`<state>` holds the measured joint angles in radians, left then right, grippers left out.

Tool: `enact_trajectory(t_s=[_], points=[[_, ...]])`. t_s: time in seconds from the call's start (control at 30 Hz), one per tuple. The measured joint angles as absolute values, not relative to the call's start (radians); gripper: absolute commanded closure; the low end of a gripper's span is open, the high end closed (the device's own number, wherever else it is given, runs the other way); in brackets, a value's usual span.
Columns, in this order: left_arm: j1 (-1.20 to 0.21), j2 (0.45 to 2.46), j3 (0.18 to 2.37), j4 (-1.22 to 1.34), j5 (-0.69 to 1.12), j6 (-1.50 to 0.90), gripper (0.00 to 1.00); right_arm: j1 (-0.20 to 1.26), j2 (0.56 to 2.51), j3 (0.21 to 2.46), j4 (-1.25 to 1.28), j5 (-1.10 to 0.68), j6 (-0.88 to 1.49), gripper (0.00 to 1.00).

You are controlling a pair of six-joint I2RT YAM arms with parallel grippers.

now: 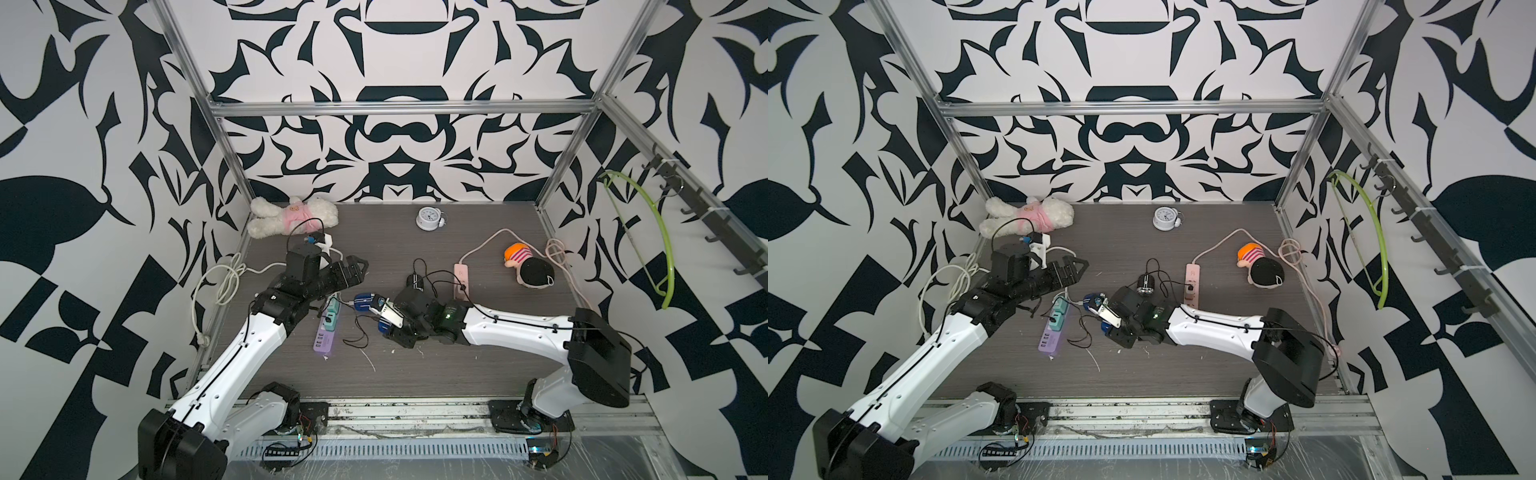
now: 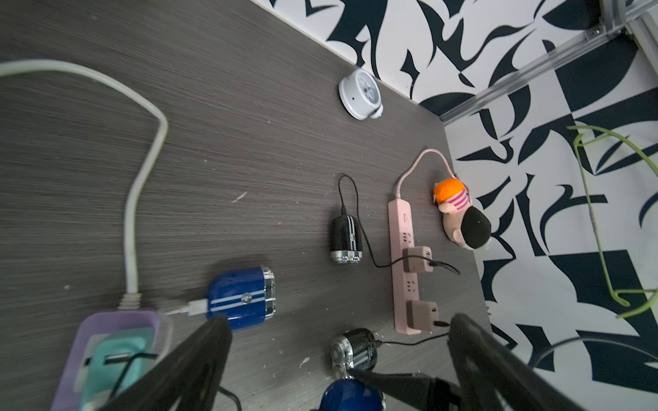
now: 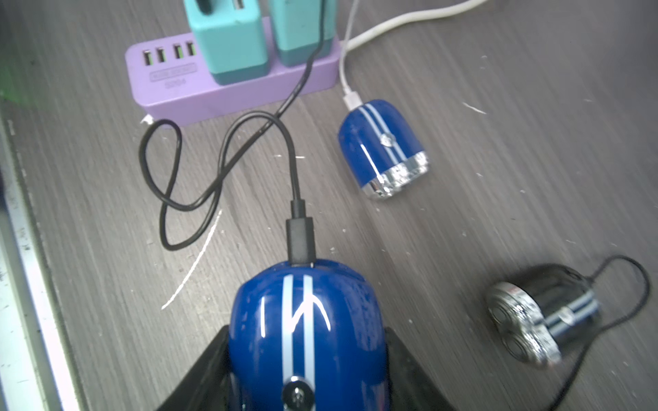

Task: Unplug the electric shaver
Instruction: Pick up the electric shaver from the center of the board, then remove the charging cable from the electric shaver.

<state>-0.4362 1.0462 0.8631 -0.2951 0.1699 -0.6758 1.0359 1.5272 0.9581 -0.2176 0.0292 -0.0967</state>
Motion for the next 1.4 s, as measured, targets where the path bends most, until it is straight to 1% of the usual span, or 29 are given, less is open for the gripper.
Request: enact_trajectory(t_s=[0.03, 0.13, 0.17, 0.2, 0.4, 0.5, 0.63, 1.13, 1.17, 1.27, 1.4], points=[[-0.446, 1.056, 0.863, -0.289, 0.175, -0.681, 0.04, 1.034, 1.518, 0.95, -0.22, 0.036, -0.094, 0.83], [-0.471, 1.089, 0.863, -0.28, 0.192, -0.694, 0.13, 1.023, 1.499, 0.933, -0.218, 0.064, -0.079, 0.83], [-0.478, 1.097, 0.863, -0.278, 0.199, -0.701, 0.18, 1.019, 1.494, 0.929, -0.218, 0.075, -0.073, 0.84], [-0.483, 1.103, 0.863, -0.278, 0.202, -0.71, 0.2, 1.013, 1.491, 0.926, -0.216, 0.083, -0.066, 0.85], [-0.5, 1.08, 0.818, -0.27, 0.191, -0.788, 0.2, 0.975, 1.486, 0.916, -0.208, 0.121, -0.007, 0.87], [-0.527, 1.06, 0.78, -0.265, 0.175, -0.832, 0.16, 0.97, 1.487, 0.909, -0.204, 0.132, 0.008, 0.88], [-0.568, 1.061, 0.756, -0.232, 0.169, -0.885, 0.16, 0.971, 1.487, 0.907, -0.201, 0.13, 0.024, 0.9], [-0.588, 1.182, 0.678, 0.008, 0.211, -1.052, 0.16, 0.971, 1.472, 0.884, -0.155, 0.108, 0.05, 0.92], [-0.588, 1.182, 0.678, 0.02, 0.215, -1.059, 0.16, 0.971, 1.472, 0.883, -0.154, 0.108, 0.05, 0.92], [-0.588, 1.188, 0.675, 0.066, 0.233, -1.085, 0.23, 0.971, 1.472, 0.881, -0.153, 0.108, 0.05, 0.93], [-0.588, 1.209, 0.675, 0.082, 0.252, -1.102, 0.26, 0.971, 1.472, 0.881, -0.152, 0.11, 0.051, 0.95]])
